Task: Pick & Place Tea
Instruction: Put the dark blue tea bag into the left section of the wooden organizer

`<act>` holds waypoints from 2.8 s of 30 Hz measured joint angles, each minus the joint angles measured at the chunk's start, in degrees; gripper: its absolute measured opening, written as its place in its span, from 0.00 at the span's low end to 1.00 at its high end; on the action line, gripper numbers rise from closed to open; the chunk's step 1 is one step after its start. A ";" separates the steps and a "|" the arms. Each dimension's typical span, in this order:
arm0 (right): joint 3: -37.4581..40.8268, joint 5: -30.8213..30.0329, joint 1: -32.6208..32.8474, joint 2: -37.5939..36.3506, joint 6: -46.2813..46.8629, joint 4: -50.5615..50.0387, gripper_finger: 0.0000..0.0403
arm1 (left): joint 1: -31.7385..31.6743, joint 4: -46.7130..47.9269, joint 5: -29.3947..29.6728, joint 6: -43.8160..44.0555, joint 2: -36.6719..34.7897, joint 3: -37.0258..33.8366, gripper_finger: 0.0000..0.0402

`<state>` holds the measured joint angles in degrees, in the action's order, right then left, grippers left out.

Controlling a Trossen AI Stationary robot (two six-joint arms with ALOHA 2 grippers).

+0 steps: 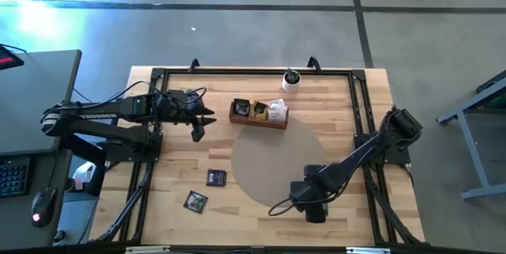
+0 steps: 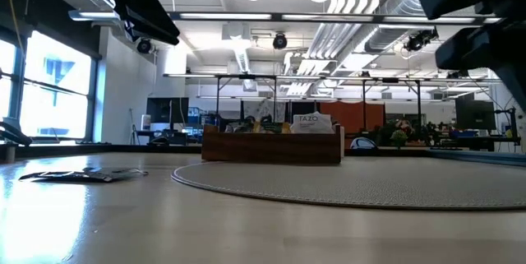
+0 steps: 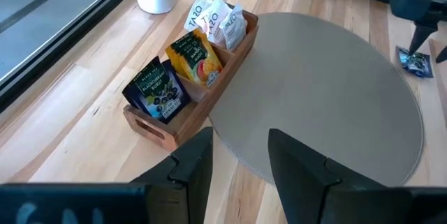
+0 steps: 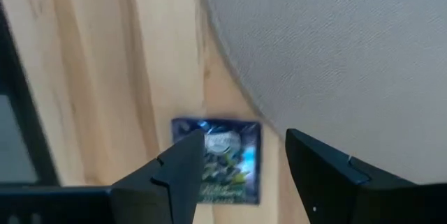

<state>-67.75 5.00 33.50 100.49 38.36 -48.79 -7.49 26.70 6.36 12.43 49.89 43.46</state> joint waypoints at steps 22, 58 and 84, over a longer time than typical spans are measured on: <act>7.58 13.92 1.87 -0.01 30.89 3.31 0.42 | 0.01 0.42 -0.14 -0.08 0.00 0.00 0.34; 8.55 1.53 7.80 -0.35 23.09 4.72 0.38 | 0.02 1.73 -1.84 1.38 0.00 0.00 0.34; 8.64 -24.85 7.83 5.06 -41.38 21.57 0.36 | 0.02 -0.84 -1.90 1.38 6.64 -0.02 0.34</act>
<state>-59.11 -19.85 41.33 105.55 -3.03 -27.21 -7.46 25.86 4.46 13.80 56.52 43.44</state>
